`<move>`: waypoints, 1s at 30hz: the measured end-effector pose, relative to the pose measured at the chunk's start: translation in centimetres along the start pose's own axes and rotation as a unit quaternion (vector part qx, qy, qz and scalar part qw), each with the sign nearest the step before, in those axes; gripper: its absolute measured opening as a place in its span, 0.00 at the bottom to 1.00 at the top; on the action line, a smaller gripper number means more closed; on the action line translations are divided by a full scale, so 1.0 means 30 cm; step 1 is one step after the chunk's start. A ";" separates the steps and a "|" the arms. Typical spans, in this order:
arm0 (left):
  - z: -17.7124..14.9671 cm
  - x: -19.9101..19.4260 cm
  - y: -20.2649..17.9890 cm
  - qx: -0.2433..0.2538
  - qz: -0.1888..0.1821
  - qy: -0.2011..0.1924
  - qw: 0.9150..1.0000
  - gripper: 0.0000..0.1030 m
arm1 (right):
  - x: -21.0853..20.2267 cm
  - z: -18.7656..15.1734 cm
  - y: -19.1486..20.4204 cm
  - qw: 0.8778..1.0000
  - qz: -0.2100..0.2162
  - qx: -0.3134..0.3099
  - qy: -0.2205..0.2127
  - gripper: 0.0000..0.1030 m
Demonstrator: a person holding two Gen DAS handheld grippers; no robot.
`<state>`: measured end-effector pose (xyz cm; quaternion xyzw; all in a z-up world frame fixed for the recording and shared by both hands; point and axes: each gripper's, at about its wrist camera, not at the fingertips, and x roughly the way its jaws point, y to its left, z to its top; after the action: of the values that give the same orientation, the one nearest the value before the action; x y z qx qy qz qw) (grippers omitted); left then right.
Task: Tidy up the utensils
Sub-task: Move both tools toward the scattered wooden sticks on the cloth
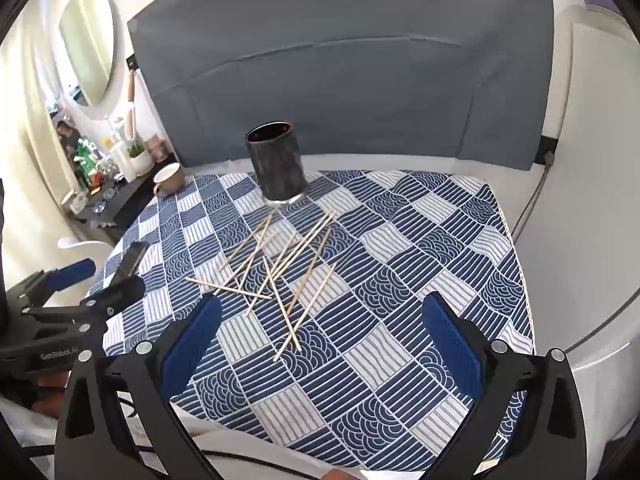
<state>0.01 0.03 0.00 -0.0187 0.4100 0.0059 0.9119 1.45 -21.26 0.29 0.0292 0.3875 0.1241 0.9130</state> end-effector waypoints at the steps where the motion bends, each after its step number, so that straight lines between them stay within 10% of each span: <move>1: 0.000 0.000 0.001 -0.001 0.000 -0.001 1.000 0.94 | 0.000 -0.001 0.004 1.000 0.000 -0.001 0.000 0.93; 30: -0.013 0.009 0.015 -0.001 0.014 0.001 1.000 0.94 | 0.013 -0.001 0.030 1.000 0.008 -0.017 0.007 0.93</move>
<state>-0.11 0.45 -0.47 -0.0137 0.4107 0.0193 0.9114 1.51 -20.29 0.14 0.0162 0.3916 0.1382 0.9095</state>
